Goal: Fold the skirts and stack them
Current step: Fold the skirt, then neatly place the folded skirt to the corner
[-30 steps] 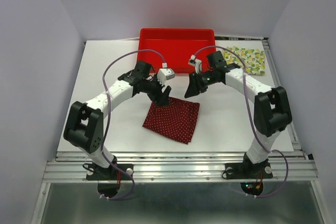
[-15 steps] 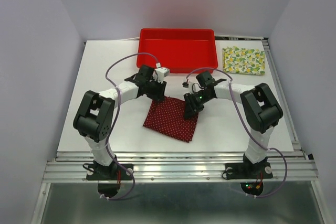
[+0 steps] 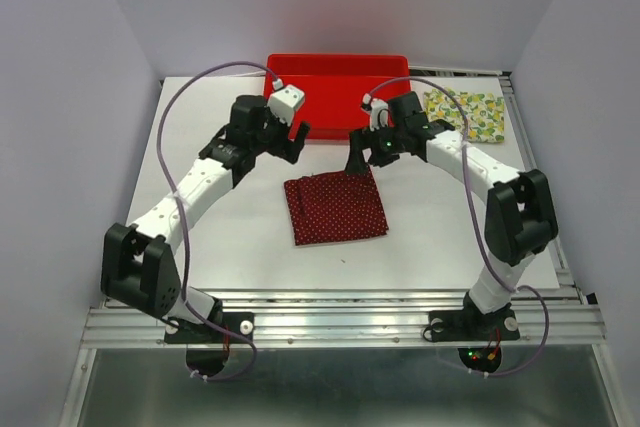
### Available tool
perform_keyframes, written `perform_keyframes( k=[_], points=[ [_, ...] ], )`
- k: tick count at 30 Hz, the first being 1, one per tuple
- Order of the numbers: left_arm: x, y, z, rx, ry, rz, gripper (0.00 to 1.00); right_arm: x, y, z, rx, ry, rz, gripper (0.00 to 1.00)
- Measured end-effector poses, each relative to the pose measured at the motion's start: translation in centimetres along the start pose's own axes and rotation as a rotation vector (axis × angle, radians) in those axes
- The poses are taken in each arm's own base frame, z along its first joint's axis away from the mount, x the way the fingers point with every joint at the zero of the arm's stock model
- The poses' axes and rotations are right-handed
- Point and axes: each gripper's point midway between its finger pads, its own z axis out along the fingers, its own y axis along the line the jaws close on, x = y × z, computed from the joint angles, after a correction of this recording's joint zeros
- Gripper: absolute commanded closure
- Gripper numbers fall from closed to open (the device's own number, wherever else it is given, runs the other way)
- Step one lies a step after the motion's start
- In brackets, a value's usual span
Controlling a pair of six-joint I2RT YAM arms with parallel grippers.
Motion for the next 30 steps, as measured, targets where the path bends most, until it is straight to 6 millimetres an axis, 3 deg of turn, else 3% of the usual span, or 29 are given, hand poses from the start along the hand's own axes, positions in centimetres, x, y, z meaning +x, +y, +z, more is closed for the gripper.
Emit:
perform_keyframes(
  k=[4,7,9,12,13,14,15,17,20,23,26,30],
  points=[
    [-3.4,-0.1,-2.9,0.068,-0.095,-0.012,0.01,-2.5,1.0,-3.7,0.07,-0.116,-0.013,0.0],
    [-3.4,-1.6,-4.9,0.13,-0.131,0.018,0.02,-2.9,1.0,-6.1,0.124,-0.17,0.043,0.0],
    [-2.6,-4.1,-5.9,0.182,-0.139,0.097,0.08,-2.4,0.0,-6.8,0.139,-0.181,0.108,0.0],
    [-0.9,-9.9,-7.0,0.279,-0.135,0.307,0.23,0.5,-2.9,-6.9,0.168,-0.145,0.257,0.0],
    [-0.3,-11.3,-7.1,0.302,-0.127,0.373,0.3,1.8,-3.6,-6.6,0.177,-0.125,0.315,0.0],
    [0.8,-14.1,-7.2,0.366,-0.111,0.463,0.33,3.5,-4.6,-6.4,0.194,-0.1,0.382,0.0],
    [1.4,-15.3,-7.3,0.39,-0.1,0.508,0.39,5.4,-5.3,-6.1,0.207,-0.072,0.448,0.0],
    [3.6,-18.1,-6.8,0.449,-0.045,0.617,0.4,8.5,-5.4,-5.5,0.214,-0.021,0.542,0.0],
    [7.1,-20.7,-5.6,0.506,0.054,0.726,0.4,11.0,-4.8,-5.1,0.204,0.015,0.622,0.0],
    [10.9,-22.6,-4.0,0.553,0.163,0.799,0.38,11.7,-4.2,-5.0,0.184,0.018,0.663,0.0],
    [13.7,-23.7,-3.1,0.59,0.239,0.835,0.36,11.2,-4.0,-4.8,0.16,-0.003,0.669,0.0],
    [14.5,-24.8,-1.6,0.594,0.273,0.852,0.34,10.6,-4.0,-4.4,0.128,-0.022,0.663,0.0]
  ],
)
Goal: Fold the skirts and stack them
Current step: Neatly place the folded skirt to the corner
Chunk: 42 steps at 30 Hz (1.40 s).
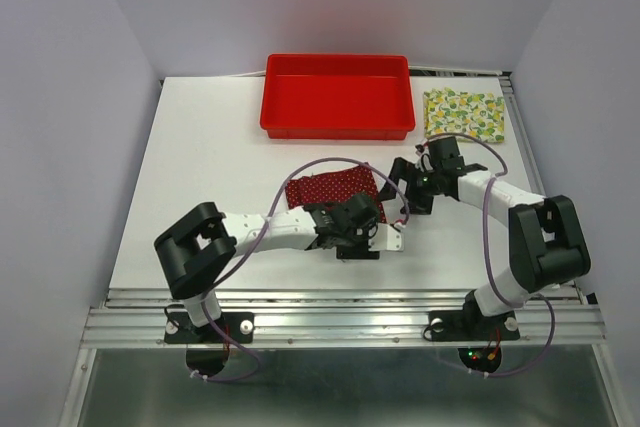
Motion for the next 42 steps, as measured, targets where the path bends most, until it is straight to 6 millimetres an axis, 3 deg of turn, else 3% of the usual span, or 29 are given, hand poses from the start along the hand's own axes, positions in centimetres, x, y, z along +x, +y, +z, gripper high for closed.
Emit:
perform_keyframes(
  k=[6,12,18,23,34,42],
  points=[
    [-3.1,1.8,2.4,-0.061,-0.049,0.004,0.35,0.9,-1.2,1.5,-0.007,0.072,0.025,0.0],
    [-2.4,1.8,4.6,-0.078,-0.016,0.007,0.41,0.4,-1.1,1.8,-0.021,0.098,-0.019,0.0],
    [-2.2,2.1,5.1,-0.092,-0.014,-0.011,0.81,0.9,-1.0,1.7,-0.047,0.125,-0.064,0.0],
    [-2.3,2.4,5.0,-0.055,-0.054,-0.062,1.0,1.5,-0.4,1.9,-0.104,0.169,-0.098,0.0],
    [-3.6,4.3,2.0,0.004,-0.193,-0.171,1.0,3.6,0.6,2.4,-0.242,0.292,-0.061,0.0],
    [-3.3,4.0,1.7,0.071,-0.223,-0.196,1.0,4.1,1.6,3.0,-0.319,0.369,0.042,0.0]
  ],
)
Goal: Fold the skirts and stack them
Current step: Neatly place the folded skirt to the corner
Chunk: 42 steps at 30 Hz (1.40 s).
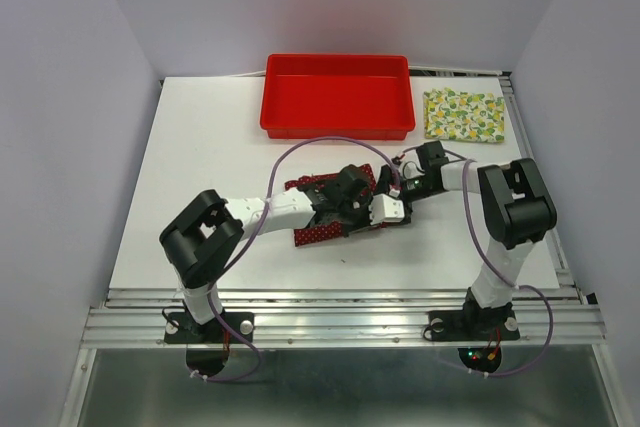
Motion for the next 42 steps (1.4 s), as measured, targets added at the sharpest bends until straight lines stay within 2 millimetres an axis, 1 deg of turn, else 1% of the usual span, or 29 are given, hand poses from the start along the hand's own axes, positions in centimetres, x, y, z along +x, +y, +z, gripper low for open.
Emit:
perform_keyframes(
  k=[4,8,11,15,18,19,21,22,25,26,27,28,30,31,32,33,34,35,36,37,39,42],
  points=[
    [-0.1,-0.4,0.0,0.024,-0.006,0.004,1.0,-0.8,0.5,0.7,-0.059,0.022,0.055,0.0],
    [-0.1,-0.7,0.0,0.04,-0.009,0.012,1.0,-2.5,1.1,1.3,-0.127,0.007,0.005,0.02],
    [-0.1,-0.7,0.0,0.049,-0.015,0.018,1.0,-3.3,1.4,1.7,-0.171,-0.002,-0.032,0.05],
    [-0.3,-0.7,-0.4,0.058,-0.024,0.026,1.0,-4.0,1.5,2.0,-0.218,0.001,-0.082,0.05],
    [-0.7,-0.8,-0.7,0.061,-0.039,0.032,1.0,-4.4,1.6,2.2,-0.229,0.003,-0.098,0.08],
    [-0.9,-0.8,-0.8,0.064,-0.045,0.034,1.0,-4.5,1.6,2.2,-0.228,0.003,-0.098,0.12],
    [-1.0,-0.9,-0.9,0.067,-0.05,0.035,1.0,-4.4,1.5,2.4,-0.222,0.003,-0.107,0.15],
    [-1.1,-0.9,-0.9,0.068,-0.052,0.036,1.0,-4.3,1.4,2.5,-0.216,0.003,-0.115,0.22],
    [-1.1,-0.8,-0.9,0.066,-0.053,0.036,1.0,-4.1,1.2,3.3,-0.181,0.002,-0.145,0.36],
    [-1.1,-0.8,-0.9,0.065,-0.052,0.035,1.0,-4.0,1.1,3.6,-0.166,0.002,-0.154,0.46],
    [-1.1,-0.7,-1.0,0.063,-0.052,0.034,1.0,-4.0,1.0,3.8,-0.154,-0.001,-0.163,0.51],
    [-1.1,-0.7,-1.0,0.06,-0.051,0.033,1.0,-4.0,0.7,4.1,-0.124,-0.008,-0.17,0.65],
    [-1.0,-0.5,-1.0,0.05,-0.048,0.032,1.0,-4.2,-0.1,4.3,-0.071,-0.02,-0.181,0.8],
    [-1.0,-0.3,-1.0,0.042,-0.046,0.031,0.96,-4.2,-0.5,4.4,-0.044,-0.017,-0.181,0.94],
    [-0.9,-0.1,-1.0,0.031,-0.042,0.03,0.9,-4.3,-0.7,4.4,-0.023,-0.02,-0.187,0.99],
    [-0.9,0.0,-1.0,0.024,-0.041,0.029,0.81,-4.4,-0.9,4.2,0.006,-0.024,-0.189,0.99],
    [-1.0,0.1,-1.1,0.017,-0.04,0.027,0.68,-4.5,-1.1,3.9,0.04,-0.025,-0.202,0.99],
    [-1.0,0.2,-1.2,0.009,-0.039,0.023,0.64,-4.7,-1.0,3.7,0.067,-0.028,-0.222,0.99],
    [-1.2,0.4,-1.4,-0.001,-0.042,0.024,0.55,-5.0,-0.9,3.4,0.102,-0.031,-0.24,0.99],
    [-1.6,0.4,-1.9,-0.008,-0.053,0.014,0.43,-5.3,-0.8,3.1,0.133,-0.03,-0.262,0.99],
    [-2.3,0.6,-3.3,-0.024,-0.072,-0.008,0.42,-6.8,-0.4,2.1,0.217,-0.051,-0.328,0.99],
    [-4.0,1.3,-6.3,-0.052,-0.14,-0.035,0.39,-9.5,0.9,-0.2,0.324,-0.099,-0.448,0.99]
  ],
)
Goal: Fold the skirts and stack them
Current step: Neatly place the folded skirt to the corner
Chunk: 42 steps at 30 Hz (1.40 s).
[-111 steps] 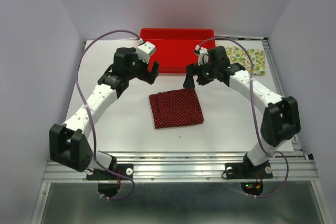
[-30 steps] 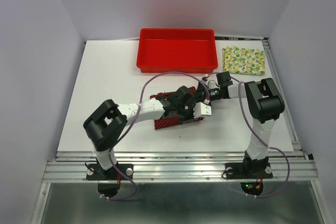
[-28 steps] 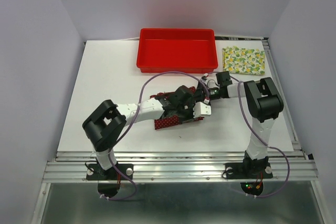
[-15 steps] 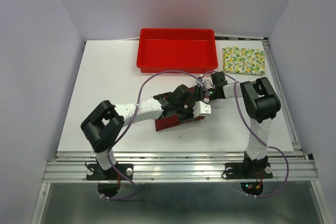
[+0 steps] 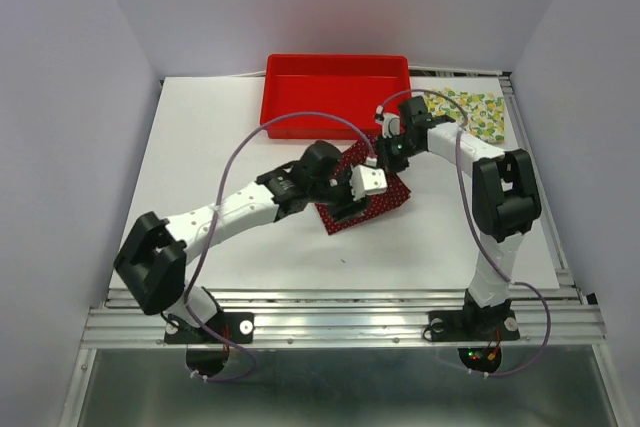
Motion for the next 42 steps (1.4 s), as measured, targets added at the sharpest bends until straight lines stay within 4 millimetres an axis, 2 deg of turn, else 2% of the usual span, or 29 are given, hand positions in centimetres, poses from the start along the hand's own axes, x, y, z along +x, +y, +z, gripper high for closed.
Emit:
perform_keyframes(
  k=[2,5,8,11,16,20,23,26,32,37,39,42],
  points=[
    [-1.1,1.3,-2.4,-0.038,-0.046,-0.031,0.37,-2.2,0.1,-2.0,0.064,-0.031,-0.086,0.99],
    [-1.5,3.4,-6.0,-0.116,-0.075,-0.07,0.36,-4.5,0.5,-4.7,0.13,-0.055,-0.18,0.99],
    [-1.7,3.5,-7.6,-0.144,-0.087,-0.07,0.36,-5.9,0.6,-6.5,0.187,-0.061,-0.255,0.99],
    [-1.0,2.7,-8.6,-0.151,-0.08,-0.072,0.36,-6.0,0.0,-8.1,0.255,-0.03,-0.321,0.99],
    [0.6,2.1,-8.7,-0.15,-0.042,-0.1,0.36,-6.4,-0.1,-10.7,0.323,0.007,-0.396,0.99],
    [1.5,1.9,-8.6,-0.149,-0.018,-0.124,0.36,-9.8,2.0,-13.9,0.349,-0.052,-0.445,0.99],
    [1.5,1.8,-8.6,-0.145,-0.021,-0.133,0.36,-12.8,3.7,-16.4,0.369,-0.143,-0.484,0.99],
    [1.4,1.7,-8.6,-0.136,-0.026,-0.137,0.36,-13.8,4.3,-17.7,0.391,-0.184,-0.503,0.99],
    [1.3,1.5,-8.5,-0.125,-0.03,-0.138,0.36,-14.7,3.4,-18.5,0.467,-0.195,-0.543,0.99],
    [1.8,1.4,-7.8,-0.108,-0.015,-0.149,0.36,-18.6,2.9,-20.1,0.55,-0.314,-0.586,0.99],
    [2.1,1.4,-7.5,-0.101,-0.006,-0.156,0.36,-20.2,1.9,-20.8,0.581,-0.367,-0.584,0.99],
    [2.3,1.3,-7.3,-0.096,0.001,-0.163,0.36,-21.4,0.3,-21.3,0.613,-0.401,-0.568,0.99]
  ],
)
